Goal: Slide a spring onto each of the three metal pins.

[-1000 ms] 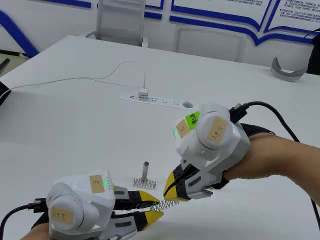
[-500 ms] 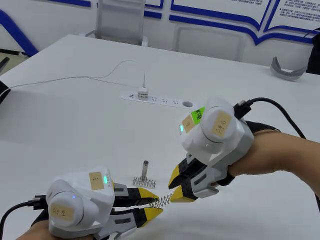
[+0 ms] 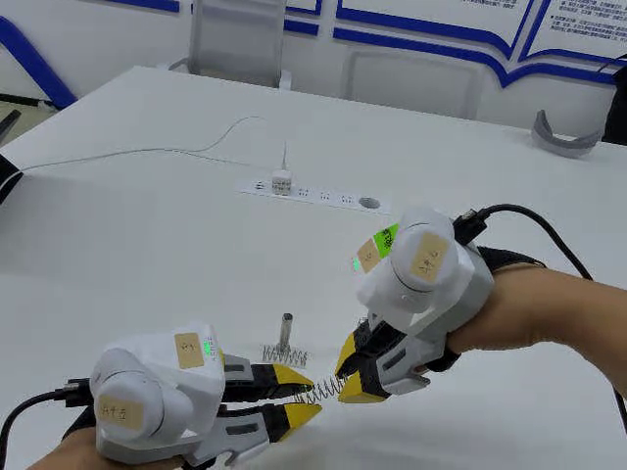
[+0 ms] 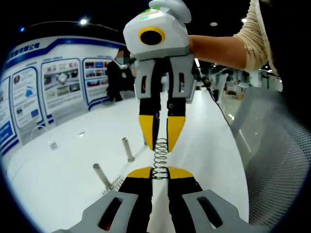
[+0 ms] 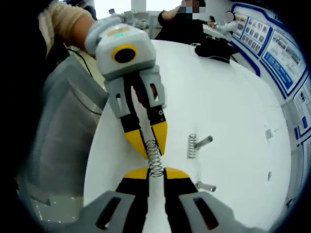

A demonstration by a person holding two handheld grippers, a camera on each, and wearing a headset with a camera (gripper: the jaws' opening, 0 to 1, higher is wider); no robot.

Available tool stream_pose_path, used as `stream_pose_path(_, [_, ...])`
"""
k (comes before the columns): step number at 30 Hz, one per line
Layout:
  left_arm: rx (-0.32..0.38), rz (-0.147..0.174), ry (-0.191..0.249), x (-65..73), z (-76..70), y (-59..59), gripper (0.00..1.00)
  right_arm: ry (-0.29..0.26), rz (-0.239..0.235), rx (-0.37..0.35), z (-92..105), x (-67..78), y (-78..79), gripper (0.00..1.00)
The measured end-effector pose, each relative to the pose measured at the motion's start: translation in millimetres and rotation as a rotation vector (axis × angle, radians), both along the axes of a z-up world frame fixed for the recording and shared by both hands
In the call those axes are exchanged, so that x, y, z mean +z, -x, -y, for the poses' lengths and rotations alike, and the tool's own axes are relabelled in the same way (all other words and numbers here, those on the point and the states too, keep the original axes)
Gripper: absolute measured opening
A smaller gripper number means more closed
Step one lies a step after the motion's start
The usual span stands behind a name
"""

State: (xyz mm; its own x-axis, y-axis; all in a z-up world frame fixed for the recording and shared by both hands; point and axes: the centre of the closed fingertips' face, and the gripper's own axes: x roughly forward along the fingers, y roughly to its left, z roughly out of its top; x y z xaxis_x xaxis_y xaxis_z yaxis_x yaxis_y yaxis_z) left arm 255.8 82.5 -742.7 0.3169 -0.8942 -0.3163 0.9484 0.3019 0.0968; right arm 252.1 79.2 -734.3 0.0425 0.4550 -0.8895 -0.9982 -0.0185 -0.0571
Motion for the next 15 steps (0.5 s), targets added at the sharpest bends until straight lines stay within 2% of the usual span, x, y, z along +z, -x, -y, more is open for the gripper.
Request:
stream_pose_path(10, [0.003,-0.006,-0.006,-1.6,-0.7,-0.2,0.1,-0.046,0.023,0.02,-16.7,15.9,5.1,0.12])
stream_pose_path(15, [0.004,-0.01,-0.005,-1.6,-0.6,0.3,0.1,-0.053,0.031,0.036,-23.9,18.7,6.2,0.12])
